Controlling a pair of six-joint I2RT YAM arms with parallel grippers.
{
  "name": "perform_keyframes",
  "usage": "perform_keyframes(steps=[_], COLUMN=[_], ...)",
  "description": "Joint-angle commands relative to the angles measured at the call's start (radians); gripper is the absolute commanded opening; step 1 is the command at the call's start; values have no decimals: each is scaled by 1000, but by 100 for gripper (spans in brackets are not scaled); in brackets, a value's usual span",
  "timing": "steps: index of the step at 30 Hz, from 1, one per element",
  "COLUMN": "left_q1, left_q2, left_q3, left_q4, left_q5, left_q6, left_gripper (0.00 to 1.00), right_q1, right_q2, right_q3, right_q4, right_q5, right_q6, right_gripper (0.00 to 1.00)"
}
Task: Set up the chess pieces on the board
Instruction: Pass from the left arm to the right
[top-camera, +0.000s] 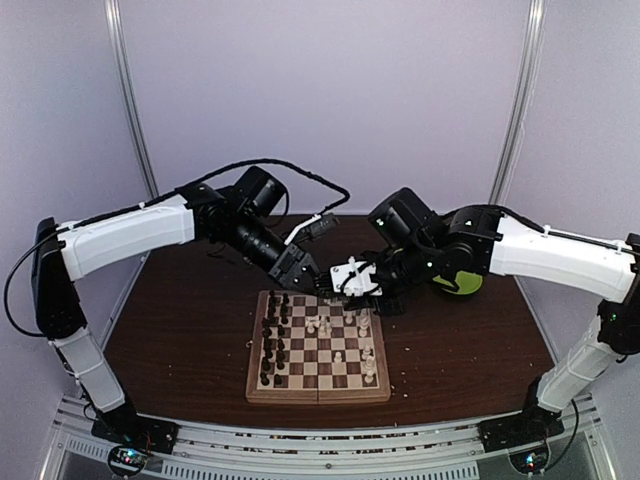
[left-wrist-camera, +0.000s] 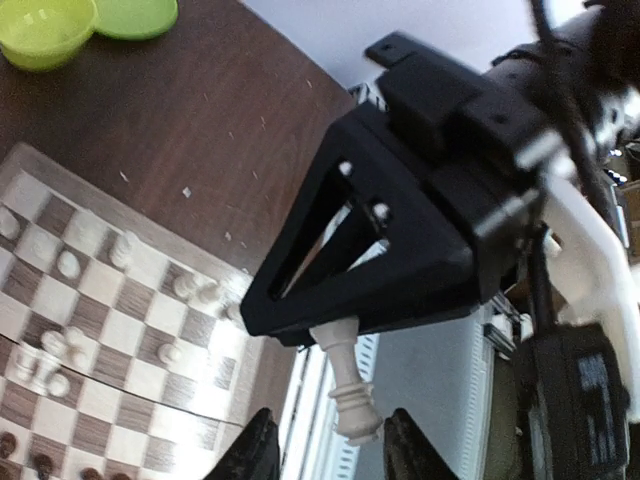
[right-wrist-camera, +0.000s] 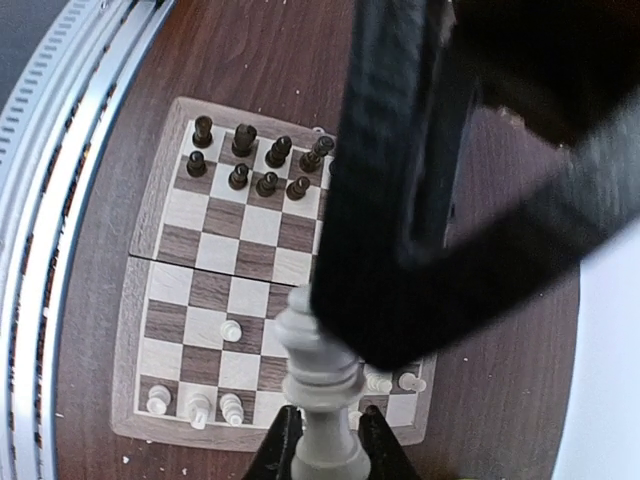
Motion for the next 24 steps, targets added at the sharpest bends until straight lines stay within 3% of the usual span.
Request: perform_keyframes(steps=[1, 5, 9, 15, 24], left_q1=[8, -27, -84, -118, -125], left_q2=[-223, -399, -411, -303, -216], left_q3=[-140, -343, -428, -394, -348], left_q4=[333, 710, 915, 1045, 1040], left_q5=[-195, -365, -448, -390, -305], left_q6=[16, 55, 111, 70, 33], left_gripper=[37, 43, 45, 50, 46], right_q1=[-77, -153, -212, -242, -269], right_q2=[-63, -91, -114, -139, -166], right_q3=[4, -33, -91, -134, -167], right_q4=[12, 82, 192, 274, 336], right_q5=[-259, -457, -604, -666, -698], right_q6=[164, 306, 447, 517, 564], right_gripper=[12, 12, 12, 12, 13])
